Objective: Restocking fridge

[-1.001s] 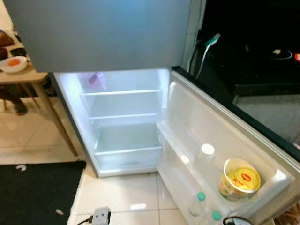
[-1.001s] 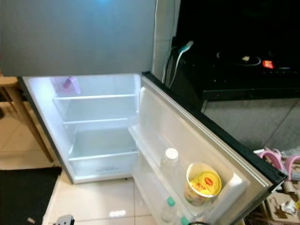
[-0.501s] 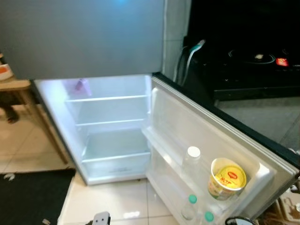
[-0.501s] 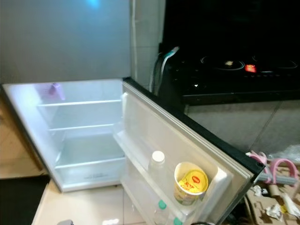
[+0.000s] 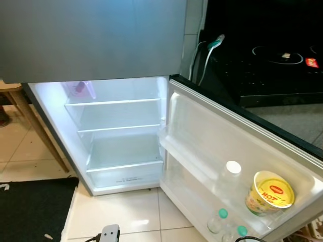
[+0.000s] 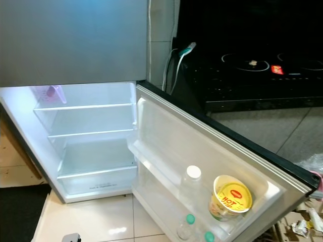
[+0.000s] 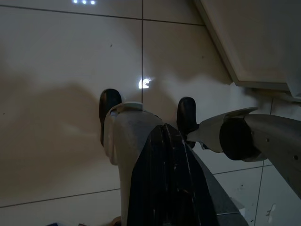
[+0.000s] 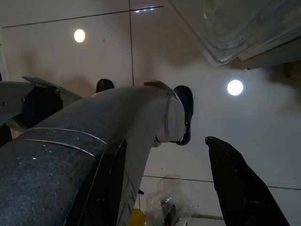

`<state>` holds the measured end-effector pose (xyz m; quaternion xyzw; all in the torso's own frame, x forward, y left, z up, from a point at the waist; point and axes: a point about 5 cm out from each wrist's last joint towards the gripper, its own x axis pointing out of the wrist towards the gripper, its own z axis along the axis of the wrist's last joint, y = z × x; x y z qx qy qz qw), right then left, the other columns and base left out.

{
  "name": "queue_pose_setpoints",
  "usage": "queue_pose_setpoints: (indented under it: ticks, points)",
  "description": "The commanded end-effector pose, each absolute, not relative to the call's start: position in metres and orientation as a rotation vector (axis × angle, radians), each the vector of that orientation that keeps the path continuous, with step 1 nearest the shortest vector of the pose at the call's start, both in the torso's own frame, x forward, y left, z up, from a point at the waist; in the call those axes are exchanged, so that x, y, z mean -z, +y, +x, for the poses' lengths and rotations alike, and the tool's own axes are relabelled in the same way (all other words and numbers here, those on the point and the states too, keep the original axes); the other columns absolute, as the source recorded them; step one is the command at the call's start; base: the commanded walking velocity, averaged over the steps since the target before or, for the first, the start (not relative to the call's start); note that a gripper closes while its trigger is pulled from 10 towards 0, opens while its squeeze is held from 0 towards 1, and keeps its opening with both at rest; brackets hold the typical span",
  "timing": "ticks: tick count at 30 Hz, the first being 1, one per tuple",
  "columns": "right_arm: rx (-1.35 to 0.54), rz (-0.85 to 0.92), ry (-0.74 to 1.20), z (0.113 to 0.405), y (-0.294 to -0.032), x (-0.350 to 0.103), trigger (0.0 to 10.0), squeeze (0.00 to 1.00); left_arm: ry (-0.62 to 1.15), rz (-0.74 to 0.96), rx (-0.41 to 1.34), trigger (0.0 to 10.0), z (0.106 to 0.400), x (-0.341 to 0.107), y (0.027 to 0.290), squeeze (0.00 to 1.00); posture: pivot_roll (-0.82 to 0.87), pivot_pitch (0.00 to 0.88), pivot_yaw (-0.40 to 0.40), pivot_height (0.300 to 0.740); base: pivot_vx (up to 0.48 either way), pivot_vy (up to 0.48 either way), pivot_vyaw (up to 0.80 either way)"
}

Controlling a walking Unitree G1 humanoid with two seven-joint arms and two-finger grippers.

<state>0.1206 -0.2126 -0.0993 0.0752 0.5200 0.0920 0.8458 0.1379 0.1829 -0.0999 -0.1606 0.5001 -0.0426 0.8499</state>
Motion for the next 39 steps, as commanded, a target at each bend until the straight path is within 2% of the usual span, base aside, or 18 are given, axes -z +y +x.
queue_pose_setpoints:
  ticks: [1, 25, 39]
  points:
    - [-0.18, 0.154, 1.114, 0.116, -0.216, 0.1, 10.0, 0.0, 1.071, -0.333, 0.092, 10.0, 0.134, 0.101, 0.182, 0.0, -0.08, 0.0, -0.022, 0.74, -0.255, 0.0, 0.0]
    - [-0.17, 0.142, 1.118, 0.116, -0.216, 0.101, 10.0, 0.0, 1.081, -0.332, 0.079, 10.0, 0.13, 0.102, 0.187, 0.0, -0.08, 0.0, -0.024, 0.74, -0.288, 0.0, 0.0]
    - [-0.177, 0.145, 1.114, 0.118, -0.215, 0.1, 10.0, 0.0, 1.089, -0.33, 0.062, 10.0, 0.122, 0.103, 0.198, 0.0, -0.08, 0.001, -0.025, 0.74, -0.329, 0.0, 0.0]
